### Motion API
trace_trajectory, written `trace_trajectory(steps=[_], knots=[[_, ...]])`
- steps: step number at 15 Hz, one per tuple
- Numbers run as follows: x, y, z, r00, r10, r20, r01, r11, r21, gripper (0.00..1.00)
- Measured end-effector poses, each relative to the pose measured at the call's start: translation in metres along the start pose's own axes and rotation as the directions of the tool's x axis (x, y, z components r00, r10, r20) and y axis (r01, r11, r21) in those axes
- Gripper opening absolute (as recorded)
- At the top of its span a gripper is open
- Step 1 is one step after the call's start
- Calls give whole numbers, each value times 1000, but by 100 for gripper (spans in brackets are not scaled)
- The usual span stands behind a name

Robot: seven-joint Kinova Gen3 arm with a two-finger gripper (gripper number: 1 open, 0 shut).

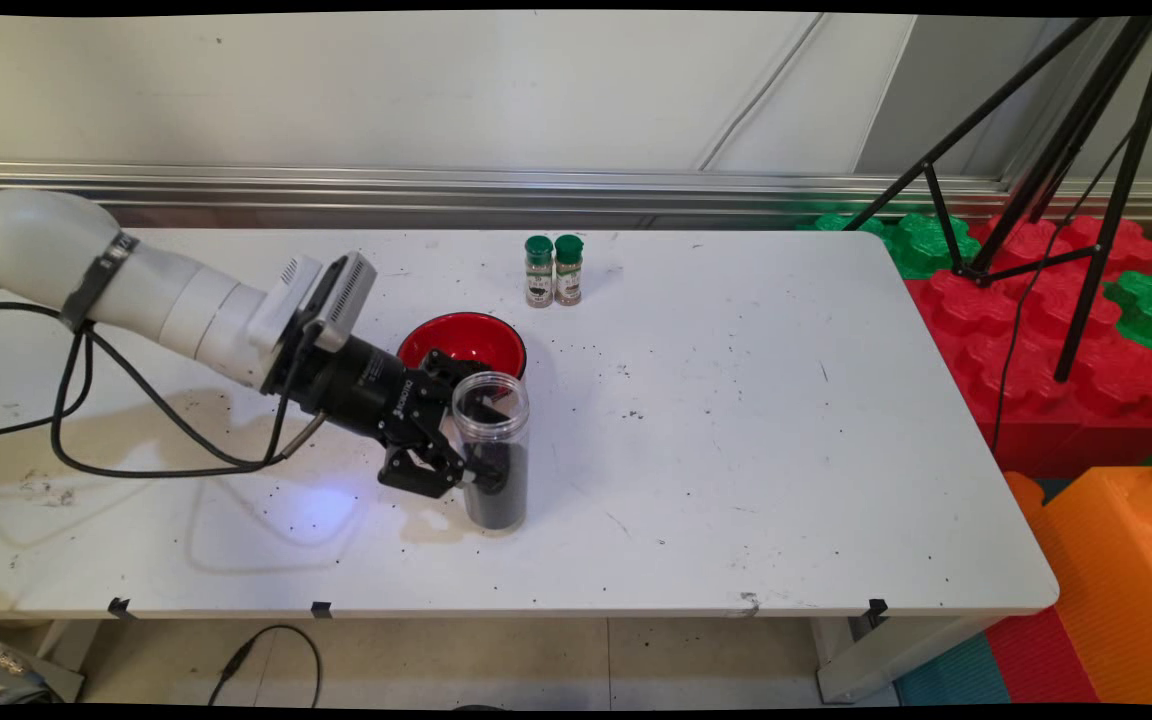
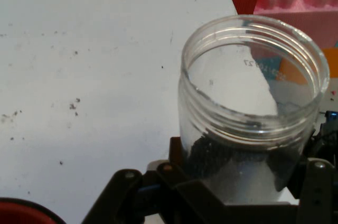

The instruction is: Place the picked object on the table

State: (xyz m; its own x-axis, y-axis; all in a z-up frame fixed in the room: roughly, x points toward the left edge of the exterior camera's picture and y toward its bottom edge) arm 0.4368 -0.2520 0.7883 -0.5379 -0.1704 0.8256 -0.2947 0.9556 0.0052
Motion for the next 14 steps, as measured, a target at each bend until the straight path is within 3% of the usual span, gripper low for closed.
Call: trace_trajectory(steps=[12,13,14], knots=[[-15,2,8,1000,5,26,-5,1000,3,0],[-16,2,8,1000,6,27,-6,1000,4,100],[-16,2,8,1000,6,27,-6,1000,4,100]])
